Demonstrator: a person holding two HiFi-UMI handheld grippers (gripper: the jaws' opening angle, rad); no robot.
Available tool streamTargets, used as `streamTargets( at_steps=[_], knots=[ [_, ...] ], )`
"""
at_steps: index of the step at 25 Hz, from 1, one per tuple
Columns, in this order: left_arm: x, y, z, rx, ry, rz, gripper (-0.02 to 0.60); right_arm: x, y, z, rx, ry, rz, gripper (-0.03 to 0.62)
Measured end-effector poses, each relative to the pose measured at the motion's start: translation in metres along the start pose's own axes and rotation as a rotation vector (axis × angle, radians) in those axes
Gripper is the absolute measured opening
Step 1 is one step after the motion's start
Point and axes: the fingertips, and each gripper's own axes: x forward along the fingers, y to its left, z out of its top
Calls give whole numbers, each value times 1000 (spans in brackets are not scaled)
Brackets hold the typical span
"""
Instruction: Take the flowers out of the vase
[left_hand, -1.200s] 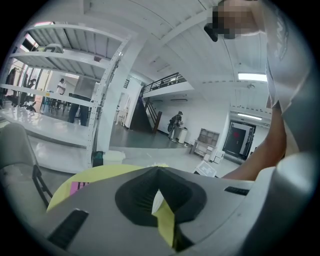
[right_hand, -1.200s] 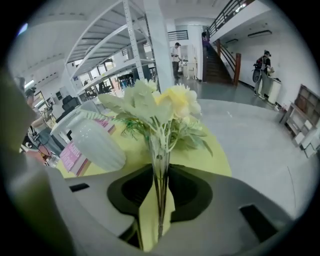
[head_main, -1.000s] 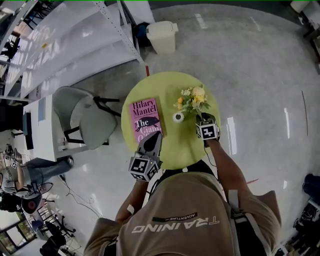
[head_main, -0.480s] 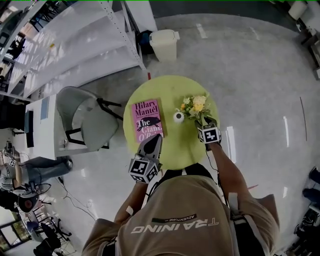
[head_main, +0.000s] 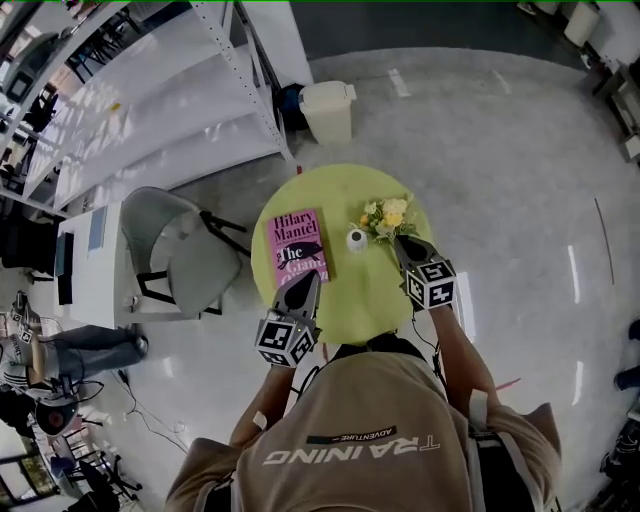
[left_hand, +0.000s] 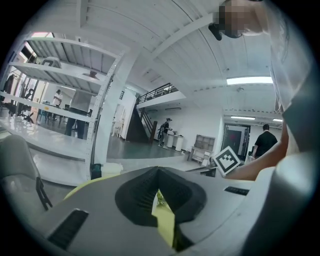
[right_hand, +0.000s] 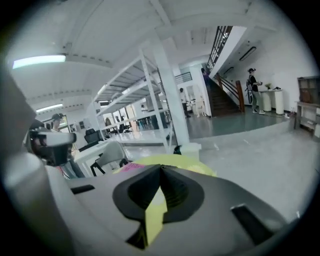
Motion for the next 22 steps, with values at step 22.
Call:
streamTargets(
  at_steps=[22],
  knots=[
    [-25, -36, 120, 194, -209, -27, 2, -108, 117, 146, -295, -296, 137, 2]
  ],
)
